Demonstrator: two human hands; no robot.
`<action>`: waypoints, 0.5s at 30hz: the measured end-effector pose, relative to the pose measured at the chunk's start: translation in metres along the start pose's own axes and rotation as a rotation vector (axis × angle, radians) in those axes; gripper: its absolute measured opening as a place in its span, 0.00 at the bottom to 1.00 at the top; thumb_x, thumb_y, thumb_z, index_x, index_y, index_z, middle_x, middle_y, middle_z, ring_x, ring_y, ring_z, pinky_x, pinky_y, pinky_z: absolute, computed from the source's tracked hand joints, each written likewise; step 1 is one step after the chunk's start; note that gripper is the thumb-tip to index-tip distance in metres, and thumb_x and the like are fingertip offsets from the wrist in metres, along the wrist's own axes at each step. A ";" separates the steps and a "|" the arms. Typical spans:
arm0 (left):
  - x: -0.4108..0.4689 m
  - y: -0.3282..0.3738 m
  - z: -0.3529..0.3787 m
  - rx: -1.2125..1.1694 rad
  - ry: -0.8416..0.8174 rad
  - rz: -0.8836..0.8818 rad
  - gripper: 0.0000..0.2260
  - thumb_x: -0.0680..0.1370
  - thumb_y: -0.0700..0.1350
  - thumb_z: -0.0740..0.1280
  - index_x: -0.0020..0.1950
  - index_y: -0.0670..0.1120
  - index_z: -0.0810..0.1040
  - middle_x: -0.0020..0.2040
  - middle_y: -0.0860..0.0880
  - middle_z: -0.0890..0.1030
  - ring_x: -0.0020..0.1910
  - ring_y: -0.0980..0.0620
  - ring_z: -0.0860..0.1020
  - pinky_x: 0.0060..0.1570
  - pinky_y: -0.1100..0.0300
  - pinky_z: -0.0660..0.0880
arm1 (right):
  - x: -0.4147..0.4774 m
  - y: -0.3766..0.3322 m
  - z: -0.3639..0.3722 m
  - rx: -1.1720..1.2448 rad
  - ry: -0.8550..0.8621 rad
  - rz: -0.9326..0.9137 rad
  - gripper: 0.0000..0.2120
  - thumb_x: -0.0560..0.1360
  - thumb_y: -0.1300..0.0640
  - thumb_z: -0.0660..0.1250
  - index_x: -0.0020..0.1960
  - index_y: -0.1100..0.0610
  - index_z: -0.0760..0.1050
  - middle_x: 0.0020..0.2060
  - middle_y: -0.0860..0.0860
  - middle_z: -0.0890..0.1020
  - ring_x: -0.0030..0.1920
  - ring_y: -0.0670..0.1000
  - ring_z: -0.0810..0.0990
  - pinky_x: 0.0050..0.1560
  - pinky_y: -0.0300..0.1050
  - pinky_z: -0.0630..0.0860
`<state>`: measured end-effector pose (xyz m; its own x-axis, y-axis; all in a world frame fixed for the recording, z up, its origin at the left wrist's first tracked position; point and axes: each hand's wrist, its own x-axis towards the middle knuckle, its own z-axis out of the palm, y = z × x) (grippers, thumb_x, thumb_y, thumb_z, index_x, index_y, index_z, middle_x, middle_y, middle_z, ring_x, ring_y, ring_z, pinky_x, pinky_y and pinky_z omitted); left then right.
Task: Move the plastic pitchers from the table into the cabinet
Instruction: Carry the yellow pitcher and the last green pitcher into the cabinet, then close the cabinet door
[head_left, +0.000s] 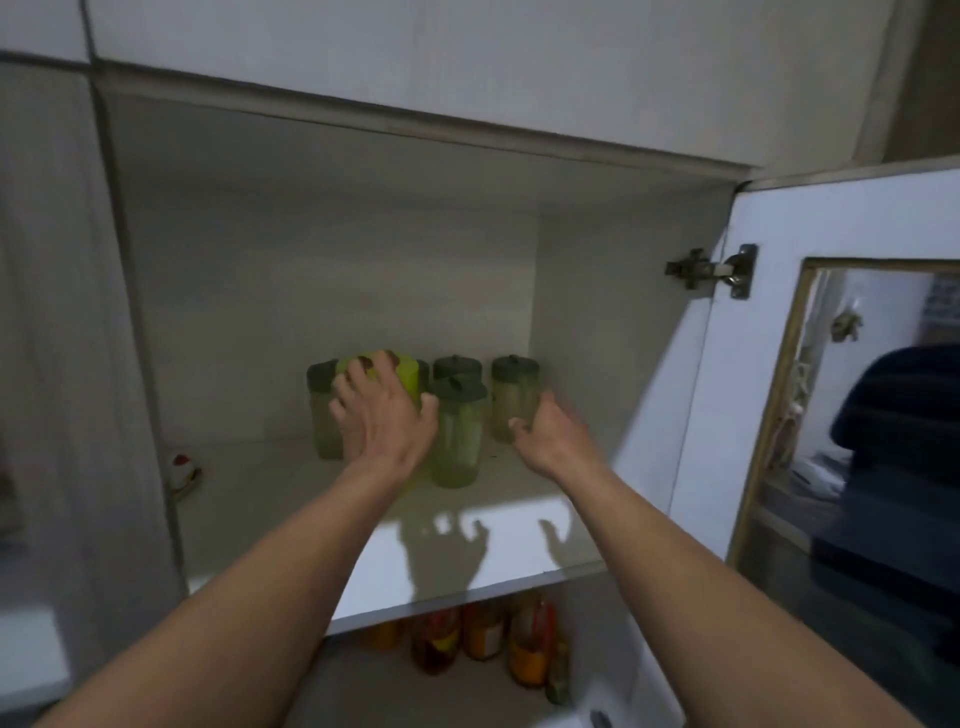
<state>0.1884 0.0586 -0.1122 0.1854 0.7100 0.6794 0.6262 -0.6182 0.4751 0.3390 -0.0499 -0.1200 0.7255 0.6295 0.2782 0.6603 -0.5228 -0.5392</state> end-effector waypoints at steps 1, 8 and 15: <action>-0.005 0.007 -0.010 -0.008 -0.019 0.054 0.24 0.72 0.54 0.67 0.64 0.44 0.69 0.61 0.38 0.71 0.60 0.37 0.69 0.57 0.44 0.68 | -0.013 0.003 -0.015 -0.035 0.014 -0.013 0.26 0.80 0.47 0.61 0.73 0.60 0.64 0.68 0.63 0.73 0.68 0.65 0.73 0.67 0.56 0.71; -0.031 0.071 -0.062 -0.177 -0.234 0.402 0.16 0.75 0.53 0.61 0.59 0.46 0.73 0.58 0.39 0.76 0.58 0.37 0.72 0.58 0.46 0.72 | -0.101 0.014 -0.114 -0.225 0.077 -0.040 0.25 0.81 0.50 0.61 0.74 0.60 0.65 0.70 0.61 0.72 0.67 0.62 0.73 0.66 0.56 0.73; -0.071 0.181 -0.099 -0.394 -0.355 0.585 0.18 0.79 0.50 0.61 0.67 0.46 0.71 0.66 0.41 0.72 0.63 0.41 0.72 0.63 0.46 0.70 | -0.177 0.049 -0.239 -0.446 0.221 0.021 0.26 0.81 0.48 0.60 0.76 0.58 0.62 0.70 0.59 0.71 0.66 0.61 0.74 0.63 0.58 0.74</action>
<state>0.2137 -0.1373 -0.0188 0.6741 0.2567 0.6926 0.0505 -0.9515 0.3035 0.2892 -0.3243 -0.0051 0.7317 0.5042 0.4587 0.6284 -0.7597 -0.1674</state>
